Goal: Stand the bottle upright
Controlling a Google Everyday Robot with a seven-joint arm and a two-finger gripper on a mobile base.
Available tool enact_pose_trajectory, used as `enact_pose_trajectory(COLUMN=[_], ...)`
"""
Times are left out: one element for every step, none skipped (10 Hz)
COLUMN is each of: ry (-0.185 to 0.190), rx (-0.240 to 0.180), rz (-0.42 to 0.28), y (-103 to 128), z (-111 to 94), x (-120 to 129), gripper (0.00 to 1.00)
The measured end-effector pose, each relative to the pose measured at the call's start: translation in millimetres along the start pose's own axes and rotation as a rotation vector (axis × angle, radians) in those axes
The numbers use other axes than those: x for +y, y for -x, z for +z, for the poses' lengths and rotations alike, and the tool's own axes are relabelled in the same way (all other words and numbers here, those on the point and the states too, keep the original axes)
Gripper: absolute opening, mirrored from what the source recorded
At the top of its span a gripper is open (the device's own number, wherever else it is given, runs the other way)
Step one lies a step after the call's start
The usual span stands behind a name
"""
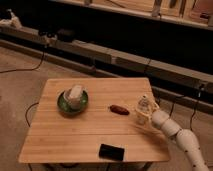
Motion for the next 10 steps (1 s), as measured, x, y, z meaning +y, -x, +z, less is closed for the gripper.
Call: enact_pose_trajectory(ry=[-0.003, -0.006, -0.007, -0.01, -0.022, -0.044, -0.072, -0.087, -0.089, -0.091], rx=[0.008, 0.015, 0.017, 0.019, 0.006, -0.022, -0.065, -0.088, -0.094, -0.094], rz=[0.0, -0.002, -0.004, -0.006, -0.018, -0.041, -0.065, -0.078, -0.08, -0.08], y=[-2.4, -4.5, -5.4, -6.1, -6.4, -4.9, -3.4, -2.9, -2.6, -2.4], z=[0.4, 0.6, 0.6, 0.6, 0.8, 0.6, -1.9, -4.1, -4.4, -4.0], x=[-0.1, 0.2, 0.4, 0.6, -0.4, -4.3, -8.2, -9.6, -9.9, -10.7], gripper=[0.8, 0.8, 0.8, 0.8, 0.8, 0.8, 0.8, 0.8, 0.8, 0.8])
